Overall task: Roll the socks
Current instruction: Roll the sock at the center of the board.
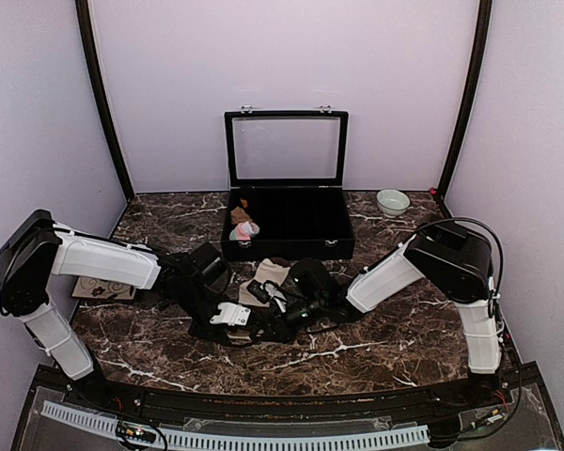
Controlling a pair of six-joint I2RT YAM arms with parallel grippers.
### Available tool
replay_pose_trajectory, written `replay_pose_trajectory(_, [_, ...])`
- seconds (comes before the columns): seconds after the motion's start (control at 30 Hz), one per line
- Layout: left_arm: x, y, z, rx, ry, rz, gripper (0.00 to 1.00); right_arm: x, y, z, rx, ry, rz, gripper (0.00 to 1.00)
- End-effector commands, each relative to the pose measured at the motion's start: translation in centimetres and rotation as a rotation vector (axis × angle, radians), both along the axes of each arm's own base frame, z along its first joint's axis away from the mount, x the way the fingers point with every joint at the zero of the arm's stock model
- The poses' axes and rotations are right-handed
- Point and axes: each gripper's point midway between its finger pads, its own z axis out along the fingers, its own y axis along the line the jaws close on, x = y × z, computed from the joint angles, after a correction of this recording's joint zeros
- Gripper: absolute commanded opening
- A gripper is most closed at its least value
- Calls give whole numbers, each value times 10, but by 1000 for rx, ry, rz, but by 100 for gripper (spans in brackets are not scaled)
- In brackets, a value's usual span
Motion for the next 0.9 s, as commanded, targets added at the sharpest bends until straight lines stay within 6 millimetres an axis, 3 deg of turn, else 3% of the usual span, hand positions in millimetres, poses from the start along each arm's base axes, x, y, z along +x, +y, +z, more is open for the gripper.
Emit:
replay_pose_trajectory(0.0, [9,-5,0,-5,-37,14,39,-41,-81,-105,-434,223,-51,0])
replay_pose_trajectory(0.6, [5,-9,14,-35,-46,5,39,-44,-80,-104,-421,244,-41,0])
replay_pose_trajectory(0.87, [8,-8,-4,25,-23,6,35,-44,-82,-104,-426,241,-44,0])
